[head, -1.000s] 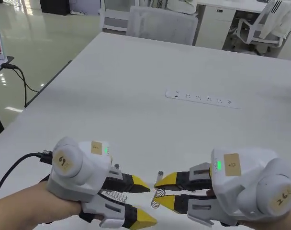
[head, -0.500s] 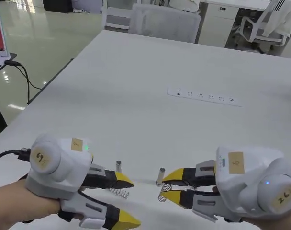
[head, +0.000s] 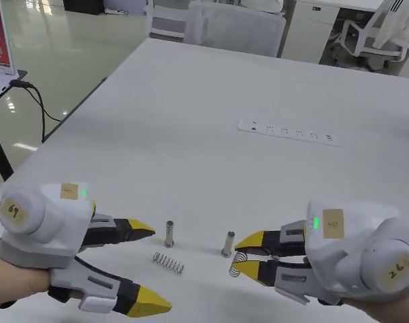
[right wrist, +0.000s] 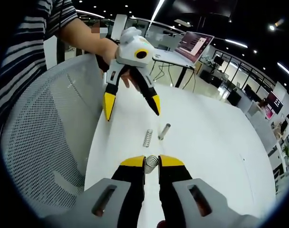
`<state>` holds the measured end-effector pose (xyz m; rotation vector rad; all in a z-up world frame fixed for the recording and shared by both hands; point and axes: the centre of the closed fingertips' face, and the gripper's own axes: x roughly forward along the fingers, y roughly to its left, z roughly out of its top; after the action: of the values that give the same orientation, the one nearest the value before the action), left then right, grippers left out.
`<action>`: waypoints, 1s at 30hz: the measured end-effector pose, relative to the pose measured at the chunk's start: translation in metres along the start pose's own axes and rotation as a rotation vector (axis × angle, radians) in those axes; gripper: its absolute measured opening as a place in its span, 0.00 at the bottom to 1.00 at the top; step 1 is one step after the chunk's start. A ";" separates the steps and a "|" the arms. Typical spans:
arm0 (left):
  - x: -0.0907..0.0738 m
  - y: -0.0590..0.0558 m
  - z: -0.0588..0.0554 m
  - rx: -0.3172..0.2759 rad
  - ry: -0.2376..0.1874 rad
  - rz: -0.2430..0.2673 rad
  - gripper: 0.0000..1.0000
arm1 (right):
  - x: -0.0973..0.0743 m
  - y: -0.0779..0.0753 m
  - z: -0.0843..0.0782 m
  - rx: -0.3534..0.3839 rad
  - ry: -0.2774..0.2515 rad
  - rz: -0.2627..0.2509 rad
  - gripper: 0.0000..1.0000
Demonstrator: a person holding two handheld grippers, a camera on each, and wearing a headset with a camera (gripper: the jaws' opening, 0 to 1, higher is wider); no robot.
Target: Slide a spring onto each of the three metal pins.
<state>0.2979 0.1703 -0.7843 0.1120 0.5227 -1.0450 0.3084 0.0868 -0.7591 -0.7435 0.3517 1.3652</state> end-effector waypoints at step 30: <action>-0.026 0.031 0.002 -0.042 -0.053 0.119 0.98 | 0.008 -0.047 -0.003 0.040 0.003 -0.088 0.07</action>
<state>0.3147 0.2059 -0.7751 0.0769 0.4838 -0.9180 0.3558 0.0901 -0.7535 -0.7198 0.3446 1.2712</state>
